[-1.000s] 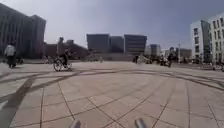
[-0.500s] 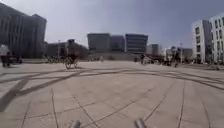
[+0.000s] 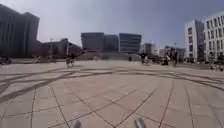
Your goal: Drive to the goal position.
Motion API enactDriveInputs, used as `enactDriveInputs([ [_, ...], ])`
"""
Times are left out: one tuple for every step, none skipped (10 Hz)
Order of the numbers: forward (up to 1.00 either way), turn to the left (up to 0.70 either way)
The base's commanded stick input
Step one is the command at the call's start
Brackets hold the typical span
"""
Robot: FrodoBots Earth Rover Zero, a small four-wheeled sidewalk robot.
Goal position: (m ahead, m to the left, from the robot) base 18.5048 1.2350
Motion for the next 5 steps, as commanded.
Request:
enactDriveInputs([
  [0.70,0.01],
  [0.70,0.01],
  [0.70,0.01],
  [0.70,0.01],
  [0.70,0.01],
])
